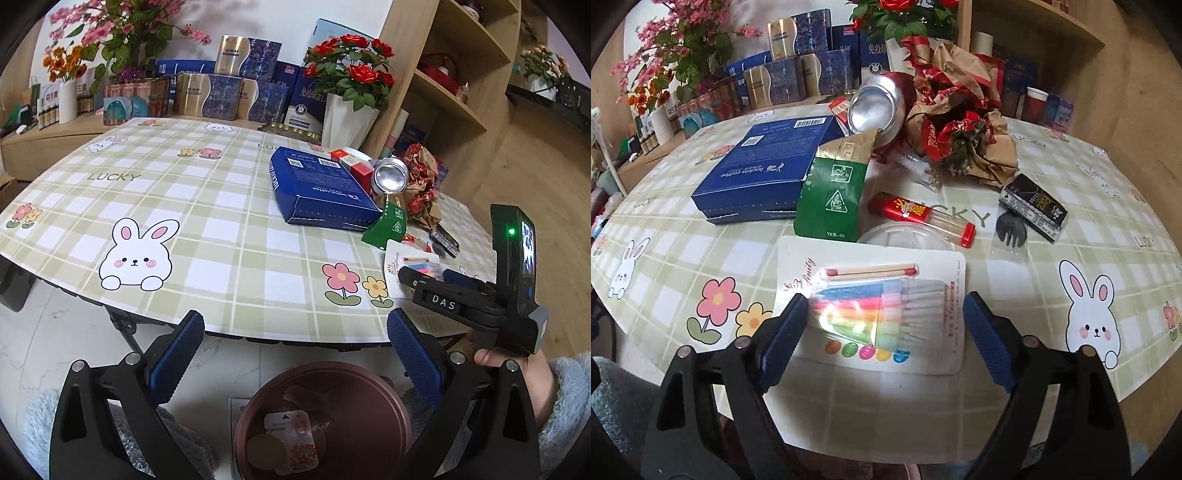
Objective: Collect trash
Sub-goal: 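Grasp the candle card with the right gripper while the left gripper grasps the blue luckin coffee box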
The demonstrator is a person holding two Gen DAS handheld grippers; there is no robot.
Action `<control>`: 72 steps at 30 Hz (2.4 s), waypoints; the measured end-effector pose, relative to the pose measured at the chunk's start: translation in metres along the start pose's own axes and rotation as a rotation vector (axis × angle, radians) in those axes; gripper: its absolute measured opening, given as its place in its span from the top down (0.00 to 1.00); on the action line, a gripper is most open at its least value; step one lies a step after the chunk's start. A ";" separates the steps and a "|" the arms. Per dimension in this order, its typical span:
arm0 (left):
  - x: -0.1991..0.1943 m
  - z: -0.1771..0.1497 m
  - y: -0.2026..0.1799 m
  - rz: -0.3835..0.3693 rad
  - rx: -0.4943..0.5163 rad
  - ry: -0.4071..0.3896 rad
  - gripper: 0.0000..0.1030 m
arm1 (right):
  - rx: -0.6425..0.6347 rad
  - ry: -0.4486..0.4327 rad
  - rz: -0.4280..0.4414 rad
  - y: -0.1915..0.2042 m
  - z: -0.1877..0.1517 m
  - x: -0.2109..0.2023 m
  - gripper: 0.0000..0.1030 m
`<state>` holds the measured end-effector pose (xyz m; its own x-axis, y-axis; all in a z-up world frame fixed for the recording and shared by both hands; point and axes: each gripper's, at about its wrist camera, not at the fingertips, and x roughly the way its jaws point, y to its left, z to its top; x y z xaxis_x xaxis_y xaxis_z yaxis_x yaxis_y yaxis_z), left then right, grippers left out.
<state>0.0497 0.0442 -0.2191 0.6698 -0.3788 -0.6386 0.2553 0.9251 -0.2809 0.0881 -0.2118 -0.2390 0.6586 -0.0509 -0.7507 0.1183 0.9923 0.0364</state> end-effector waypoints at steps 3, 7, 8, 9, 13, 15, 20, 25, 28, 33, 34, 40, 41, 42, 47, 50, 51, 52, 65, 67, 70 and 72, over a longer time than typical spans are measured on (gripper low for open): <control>0.000 0.000 0.001 -0.012 -0.012 -0.002 0.06 | 0.037 -0.018 0.013 -0.009 0.000 -0.008 0.19; 0.003 0.004 0.008 -0.035 -0.048 0.022 0.06 | 0.088 -0.063 0.035 -0.025 0.001 -0.024 0.19; 0.004 0.007 0.011 -0.044 -0.063 0.036 0.06 | 0.096 -0.069 0.037 -0.029 0.001 -0.027 0.19; 0.006 0.010 0.014 -0.044 -0.076 0.041 0.06 | 0.101 -0.073 0.039 -0.033 0.002 -0.029 0.19; 0.017 0.032 0.030 -0.078 -0.164 0.044 0.06 | 0.081 -0.096 0.031 -0.041 0.005 -0.032 0.19; 0.029 0.049 0.040 -0.117 -0.227 0.058 0.06 | 0.072 -0.105 0.032 -0.042 0.007 -0.032 0.19; 0.073 0.093 0.058 -0.196 -0.355 0.099 0.18 | 0.097 -0.110 0.048 -0.048 0.011 -0.026 0.19; 0.124 0.126 0.065 -0.249 -0.442 0.153 0.26 | 0.092 -0.117 0.051 -0.050 0.014 -0.021 0.19; 0.151 0.137 0.065 -0.252 -0.432 0.198 0.39 | 0.093 -0.115 0.060 -0.050 0.016 -0.018 0.19; 0.178 0.143 0.071 -0.272 -0.476 0.235 0.44 | 0.098 -0.111 0.067 -0.051 0.017 -0.014 0.19; 0.181 0.143 0.073 -0.273 -0.485 0.237 0.45 | 0.100 -0.108 0.069 -0.052 0.017 -0.012 0.19; 0.203 0.138 0.078 -0.377 -0.529 0.289 0.46 | 0.106 -0.098 0.070 -0.054 0.015 -0.006 0.19; 0.204 0.139 0.077 -0.389 -0.518 0.293 0.46 | 0.105 -0.095 0.070 -0.054 0.015 -0.005 0.19; 0.208 0.140 0.075 -0.414 -0.505 0.302 0.46 | 0.105 -0.091 0.069 -0.054 0.015 -0.003 0.19; 0.220 0.146 0.060 -0.422 -0.435 0.360 0.49 | 0.113 -0.077 0.063 -0.056 0.013 0.001 0.19; 0.221 0.146 0.048 -0.424 -0.385 0.363 0.59 | 0.114 -0.079 0.058 -0.056 0.014 0.001 0.19; 0.218 0.147 0.047 -0.436 -0.378 0.344 0.65 | 0.115 -0.082 0.057 -0.056 0.015 0.000 0.19; 0.213 0.148 0.045 -0.452 -0.374 0.320 0.67 | 0.115 -0.084 0.057 -0.057 0.015 -0.001 0.19; 0.117 0.195 0.024 -0.234 -0.136 0.199 0.84 | 0.130 -0.107 0.092 -0.054 0.016 -0.013 0.19; 0.107 0.196 0.019 -0.173 -0.062 0.237 0.84 | 0.133 -0.108 0.100 -0.054 0.015 -0.014 0.19; 0.097 0.190 0.015 -0.092 0.013 0.265 0.83 | 0.136 -0.107 0.107 -0.054 0.014 -0.015 0.19; 0.094 0.186 0.009 -0.054 0.061 0.268 0.82 | 0.137 -0.107 0.111 -0.054 0.013 -0.015 0.19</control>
<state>0.2450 0.0219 -0.1482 0.4482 -0.4128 -0.7930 0.3327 0.9003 -0.2806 0.0812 -0.2665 -0.2211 0.7479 0.0389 -0.6627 0.1359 0.9682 0.2102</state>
